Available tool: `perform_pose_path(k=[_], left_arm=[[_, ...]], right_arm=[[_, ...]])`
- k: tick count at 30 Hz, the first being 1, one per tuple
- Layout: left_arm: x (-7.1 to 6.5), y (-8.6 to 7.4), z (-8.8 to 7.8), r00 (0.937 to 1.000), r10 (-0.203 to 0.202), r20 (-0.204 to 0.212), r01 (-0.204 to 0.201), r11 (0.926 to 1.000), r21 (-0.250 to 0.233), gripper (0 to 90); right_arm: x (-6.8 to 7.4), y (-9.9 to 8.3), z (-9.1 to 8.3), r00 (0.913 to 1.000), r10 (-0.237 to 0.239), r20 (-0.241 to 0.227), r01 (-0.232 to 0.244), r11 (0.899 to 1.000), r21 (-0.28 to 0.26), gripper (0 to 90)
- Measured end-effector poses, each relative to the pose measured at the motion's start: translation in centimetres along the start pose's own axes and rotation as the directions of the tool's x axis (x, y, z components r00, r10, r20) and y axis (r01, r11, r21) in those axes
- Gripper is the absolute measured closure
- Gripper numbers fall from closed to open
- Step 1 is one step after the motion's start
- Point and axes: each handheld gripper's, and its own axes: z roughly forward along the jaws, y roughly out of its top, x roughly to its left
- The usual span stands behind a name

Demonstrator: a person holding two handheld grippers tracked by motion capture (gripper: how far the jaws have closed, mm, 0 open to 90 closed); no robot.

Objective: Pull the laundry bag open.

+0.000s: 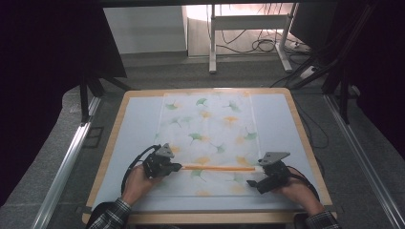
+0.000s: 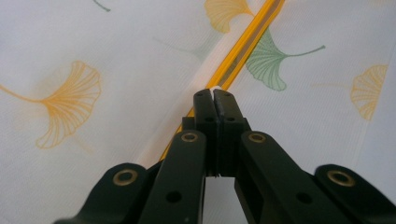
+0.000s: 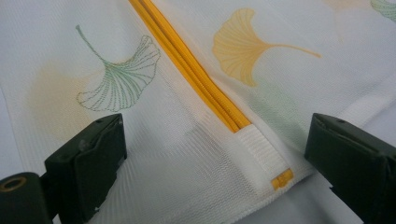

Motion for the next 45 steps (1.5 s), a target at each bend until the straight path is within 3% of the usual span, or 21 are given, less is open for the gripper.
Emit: perform_pose_path(k=[45], left_arm=[[1.8, -3.2, -2.8, 0.9957, -0.079, -0.048, 0.078, 0.9968, -0.017, 90.0]], right_arm=[[0.0, 0.0, 0.0, 1.0, 0.0, 0.0, 0.0, 1.0, -0.001, 5.3]])
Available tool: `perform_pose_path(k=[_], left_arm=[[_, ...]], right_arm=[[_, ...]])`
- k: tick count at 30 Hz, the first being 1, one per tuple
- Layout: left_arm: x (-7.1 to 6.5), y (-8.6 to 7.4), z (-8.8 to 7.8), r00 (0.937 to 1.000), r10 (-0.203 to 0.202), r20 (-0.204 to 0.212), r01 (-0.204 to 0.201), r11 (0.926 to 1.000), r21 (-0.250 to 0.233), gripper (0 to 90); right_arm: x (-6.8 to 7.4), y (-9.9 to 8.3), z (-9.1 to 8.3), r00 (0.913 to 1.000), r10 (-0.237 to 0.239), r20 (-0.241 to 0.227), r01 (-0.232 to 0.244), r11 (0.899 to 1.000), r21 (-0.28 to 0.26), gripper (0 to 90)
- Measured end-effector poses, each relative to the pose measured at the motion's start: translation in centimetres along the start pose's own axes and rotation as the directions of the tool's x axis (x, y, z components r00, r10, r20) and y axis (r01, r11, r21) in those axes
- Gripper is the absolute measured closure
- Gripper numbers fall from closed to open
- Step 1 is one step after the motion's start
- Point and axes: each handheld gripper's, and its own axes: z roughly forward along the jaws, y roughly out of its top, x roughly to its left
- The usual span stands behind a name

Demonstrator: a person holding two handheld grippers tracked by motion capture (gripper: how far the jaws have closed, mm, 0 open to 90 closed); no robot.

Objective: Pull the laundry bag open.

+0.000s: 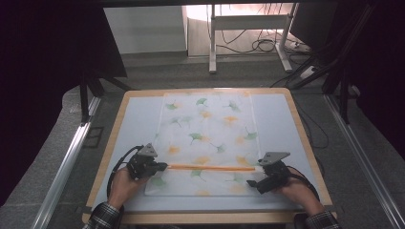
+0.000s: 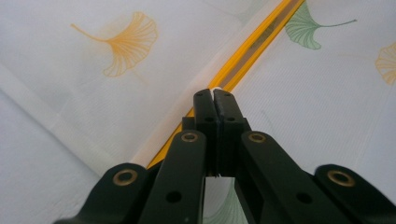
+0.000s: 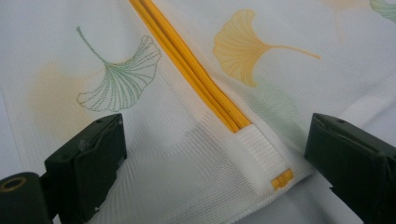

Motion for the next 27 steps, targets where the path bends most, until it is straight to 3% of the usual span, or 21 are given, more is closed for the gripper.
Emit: perform_pose_path(k=[27], left_arm=[[1.4, -2.2, -1.9, 0.9979, -0.056, -0.033, 0.055, 0.9984, -0.01, 90.0]], right_arm=[[0.0, 0.0, 0.0, 1.0, 0.0, 0.0, 0.0, 1.0, 0.001, 5.4]])
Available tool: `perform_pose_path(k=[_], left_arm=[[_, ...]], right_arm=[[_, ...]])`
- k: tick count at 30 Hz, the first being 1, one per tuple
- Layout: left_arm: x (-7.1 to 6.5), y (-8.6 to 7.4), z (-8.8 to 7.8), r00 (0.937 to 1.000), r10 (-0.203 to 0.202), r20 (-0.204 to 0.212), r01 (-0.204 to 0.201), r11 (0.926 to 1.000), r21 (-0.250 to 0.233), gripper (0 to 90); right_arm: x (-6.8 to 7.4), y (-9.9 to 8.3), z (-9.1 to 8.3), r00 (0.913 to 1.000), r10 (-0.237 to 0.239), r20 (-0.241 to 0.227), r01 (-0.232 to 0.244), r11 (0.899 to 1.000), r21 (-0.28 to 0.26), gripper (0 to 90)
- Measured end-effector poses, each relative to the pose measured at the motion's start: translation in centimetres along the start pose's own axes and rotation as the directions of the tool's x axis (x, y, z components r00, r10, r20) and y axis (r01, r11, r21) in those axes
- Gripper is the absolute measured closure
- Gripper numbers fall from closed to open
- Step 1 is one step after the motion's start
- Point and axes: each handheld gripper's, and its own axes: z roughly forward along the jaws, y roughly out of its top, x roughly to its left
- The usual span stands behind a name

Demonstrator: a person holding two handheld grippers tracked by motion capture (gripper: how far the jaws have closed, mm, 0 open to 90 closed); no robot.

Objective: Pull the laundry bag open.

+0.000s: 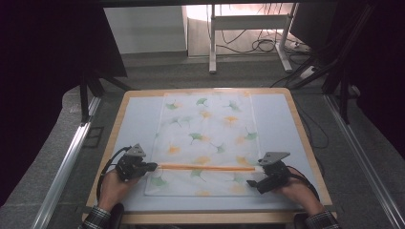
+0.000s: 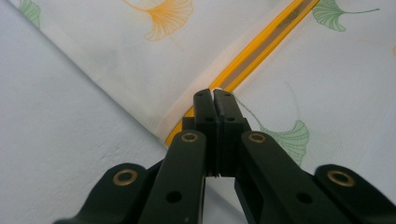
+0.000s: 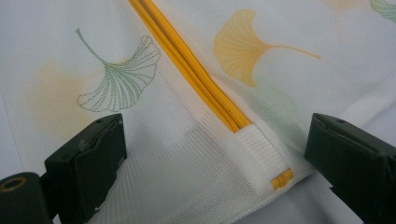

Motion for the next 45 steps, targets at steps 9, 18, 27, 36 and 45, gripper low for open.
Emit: perform_pose_path(k=[9, 18, 27, 36, 45], left_arm=[[0.4, -0.5, -0.5, 0.9998, -0.016, -0.006, 0.016, 0.9999, -0.005, 90.0], [0.8, -1.0, -0.9, 0.9994, -0.025, -0.026, 0.025, 0.9997, -0.002, 90.0], [1.3, -1.5, -1.2, 0.9982, -0.046, -0.039, 0.046, 0.9989, 0.002, 90.0], [1.6, -1.7, -1.1, 0.9976, -0.054, -0.044, 0.054, 0.9984, 0.012, 90.0], [1.9, -1.9, -0.9, 0.9966, -0.07, -0.044, 0.071, 0.9972, 0.024, 90.0]], right_arm=[[0.0, 0.0, 0.0, 1.0, 0.0, 0.0, 0.0, 1.0, 0.0, 5.3], [0.0, 0.0, 0.0, 1.0, 0.0, 0.0, 0.0, 1.0, 0.0, 5.3], [0.0, 0.0, 0.0, 1.0, 0.0, 0.0, 0.0, 1.0, 0.001, 5.3], [0.0, 0.0, 0.0, 1.0, 0.0, 0.0, 0.0, 1.0, 0.0, 5.3], [0.0, 0.0, 0.0, 1.0, 0.001, 0.0, -0.001, 1.0, 0.0, 5.3]])
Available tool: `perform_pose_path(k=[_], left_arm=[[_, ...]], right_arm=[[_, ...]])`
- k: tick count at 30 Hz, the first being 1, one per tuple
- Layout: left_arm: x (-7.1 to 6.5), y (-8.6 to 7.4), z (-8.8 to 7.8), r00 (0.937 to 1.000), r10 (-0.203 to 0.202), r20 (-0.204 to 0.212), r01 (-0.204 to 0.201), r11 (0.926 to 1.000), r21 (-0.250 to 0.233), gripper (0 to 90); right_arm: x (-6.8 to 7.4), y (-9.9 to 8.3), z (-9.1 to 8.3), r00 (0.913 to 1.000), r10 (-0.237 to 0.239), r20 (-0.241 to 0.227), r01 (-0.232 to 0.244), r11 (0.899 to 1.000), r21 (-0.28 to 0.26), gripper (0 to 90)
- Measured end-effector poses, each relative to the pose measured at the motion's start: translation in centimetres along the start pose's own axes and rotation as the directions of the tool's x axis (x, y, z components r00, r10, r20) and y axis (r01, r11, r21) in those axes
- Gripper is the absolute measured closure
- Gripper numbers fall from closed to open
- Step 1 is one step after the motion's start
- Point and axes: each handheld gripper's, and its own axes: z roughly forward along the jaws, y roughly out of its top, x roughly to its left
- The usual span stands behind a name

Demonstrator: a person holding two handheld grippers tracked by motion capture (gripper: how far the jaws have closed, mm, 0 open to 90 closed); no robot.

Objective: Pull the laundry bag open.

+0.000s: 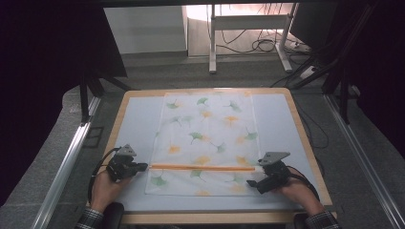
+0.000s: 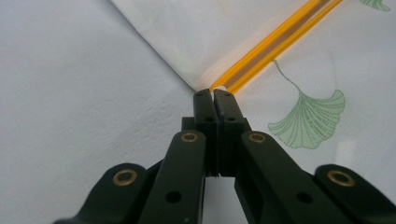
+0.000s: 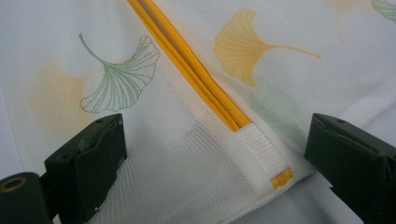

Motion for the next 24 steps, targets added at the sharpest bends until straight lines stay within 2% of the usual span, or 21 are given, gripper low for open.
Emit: perform_pose_path(k=[3, 7, 12, 19, 24], left_arm=[[-0.1, 0.1, 0.2, 1.0, -0.002, 0.006, 0.001, 1.0, 0.003, 90.0], [-0.2, 0.2, 0.1, 0.9999, 0.016, 0.006, -0.016, 0.9999, -0.006, 89.7], [-0.4, 0.3, 0.0, 0.9997, 0.023, -0.007, -0.023, 0.9995, -0.022, 84.2], [-0.9, 0.5, 0.2, 0.9991, 0.035, -0.025, -0.036, 0.9989, -0.03, 57.7], [-1.2, 0.7, 0.2, 0.9981, 0.038, -0.049, -0.041, 0.9977, -0.054, 36.2]], right_arm=[[0.0, 0.0, 0.0, 1.0, 0.0, 0.0, 0.0, 1.0, 0.0, 5.3], [0.0, 0.0, 0.0, 1.0, 0.001, 0.002, -0.001, 1.0, -0.004, 5.2], [0.1, 0.1, 0.0, 0.9999, 0.006, 0.008, -0.006, 1.0, 0.004, 5.2], [0.1, 0.6, 0.0, 0.9999, 0.003, 0.01, -0.004, 0.999, 0.034, 5.1], [0.1, 0.8, -0.2, 0.9997, 0.017, 0.016, -0.018, 0.999, 0.027, 5.3]])
